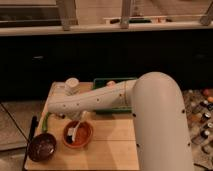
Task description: Wipe red bowl with brush
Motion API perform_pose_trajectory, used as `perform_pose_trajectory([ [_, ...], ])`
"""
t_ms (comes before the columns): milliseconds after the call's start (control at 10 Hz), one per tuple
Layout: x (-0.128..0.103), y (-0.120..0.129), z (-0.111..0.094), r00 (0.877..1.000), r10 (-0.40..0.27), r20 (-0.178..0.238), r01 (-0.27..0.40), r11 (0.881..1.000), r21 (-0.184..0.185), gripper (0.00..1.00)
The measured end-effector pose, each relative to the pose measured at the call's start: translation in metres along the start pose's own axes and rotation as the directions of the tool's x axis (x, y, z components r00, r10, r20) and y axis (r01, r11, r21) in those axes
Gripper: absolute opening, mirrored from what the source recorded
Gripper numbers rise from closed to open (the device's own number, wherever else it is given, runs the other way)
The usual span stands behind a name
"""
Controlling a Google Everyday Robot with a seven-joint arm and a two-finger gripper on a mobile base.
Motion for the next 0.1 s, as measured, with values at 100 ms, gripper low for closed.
perform_pose_trajectory([
  [100,-0.006,-0.0021,-0.0018,1.0,-0.011,0.0,0.011,1.0,0.001,0.0],
])
